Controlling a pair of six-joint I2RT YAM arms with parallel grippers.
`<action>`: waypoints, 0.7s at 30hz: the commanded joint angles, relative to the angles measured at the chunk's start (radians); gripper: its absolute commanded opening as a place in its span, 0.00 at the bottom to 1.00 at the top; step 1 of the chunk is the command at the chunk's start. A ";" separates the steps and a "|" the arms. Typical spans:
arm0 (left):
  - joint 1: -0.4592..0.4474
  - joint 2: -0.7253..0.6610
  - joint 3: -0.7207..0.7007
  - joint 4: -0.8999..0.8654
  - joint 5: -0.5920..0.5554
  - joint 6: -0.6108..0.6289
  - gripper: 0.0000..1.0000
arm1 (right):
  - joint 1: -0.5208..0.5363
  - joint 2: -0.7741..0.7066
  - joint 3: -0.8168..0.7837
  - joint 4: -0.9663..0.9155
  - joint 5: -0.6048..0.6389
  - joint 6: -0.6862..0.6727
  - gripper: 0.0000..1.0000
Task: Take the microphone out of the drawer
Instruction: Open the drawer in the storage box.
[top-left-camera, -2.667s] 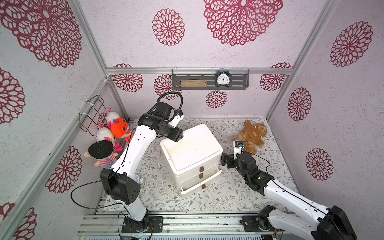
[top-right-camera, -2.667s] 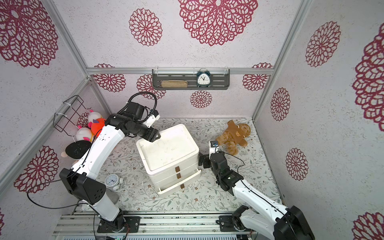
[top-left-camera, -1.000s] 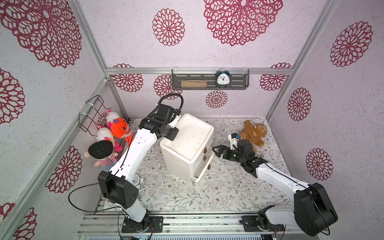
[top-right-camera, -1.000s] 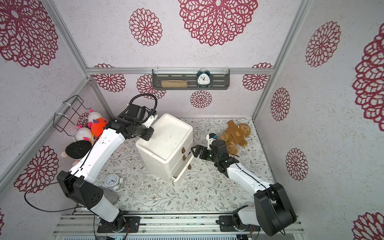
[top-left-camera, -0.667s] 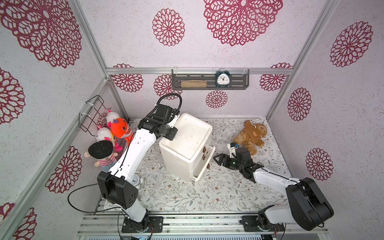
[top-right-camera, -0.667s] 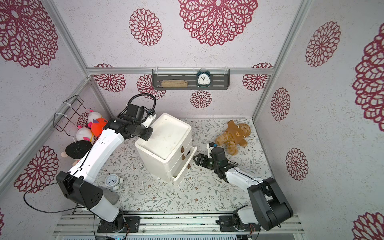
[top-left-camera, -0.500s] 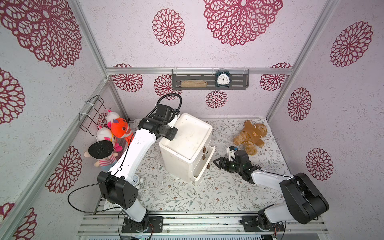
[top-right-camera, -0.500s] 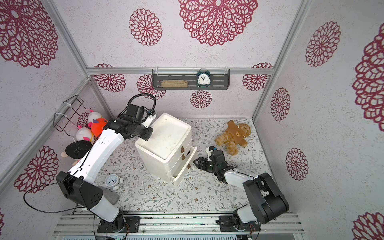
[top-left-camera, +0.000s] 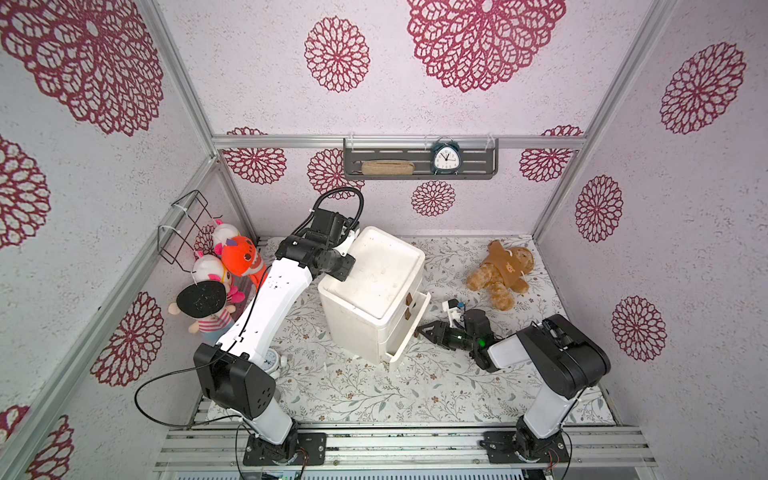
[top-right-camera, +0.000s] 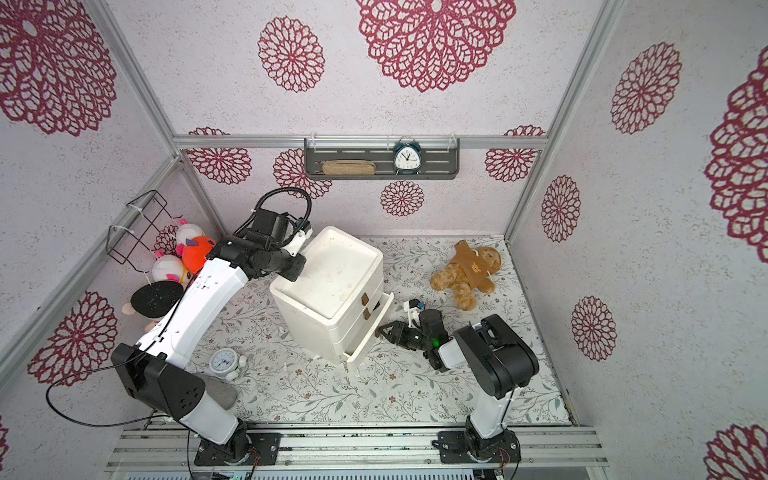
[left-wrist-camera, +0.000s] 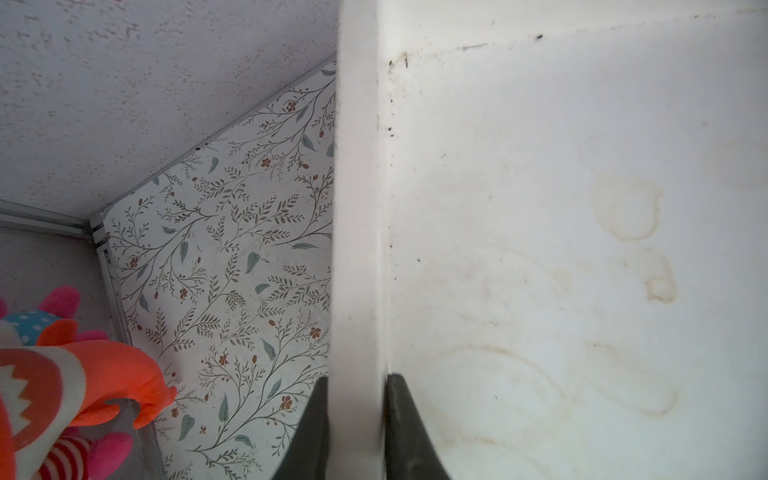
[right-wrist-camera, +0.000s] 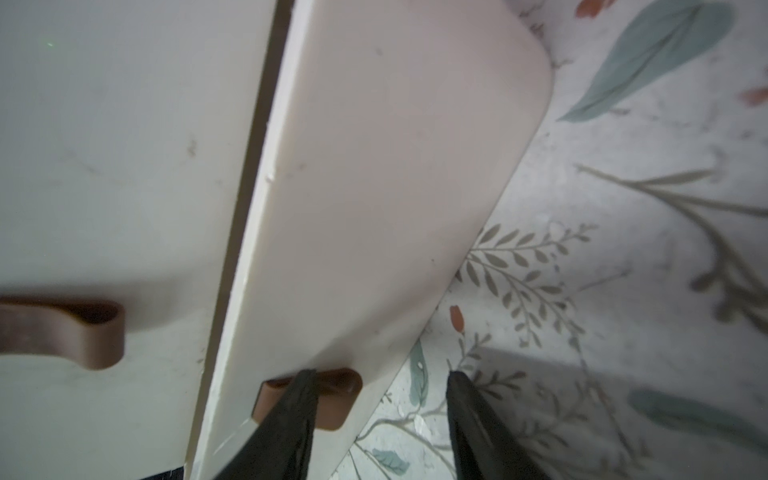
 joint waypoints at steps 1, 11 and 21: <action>0.041 0.022 -0.035 0.021 -0.202 0.088 0.00 | 0.004 0.073 -0.017 0.327 -0.084 0.110 0.53; 0.040 0.012 -0.044 0.019 -0.206 0.085 0.00 | 0.026 0.282 0.015 0.657 -0.123 0.288 0.48; 0.039 0.023 -0.039 0.017 -0.201 0.081 0.00 | 0.077 0.356 0.087 0.733 -0.132 0.353 0.45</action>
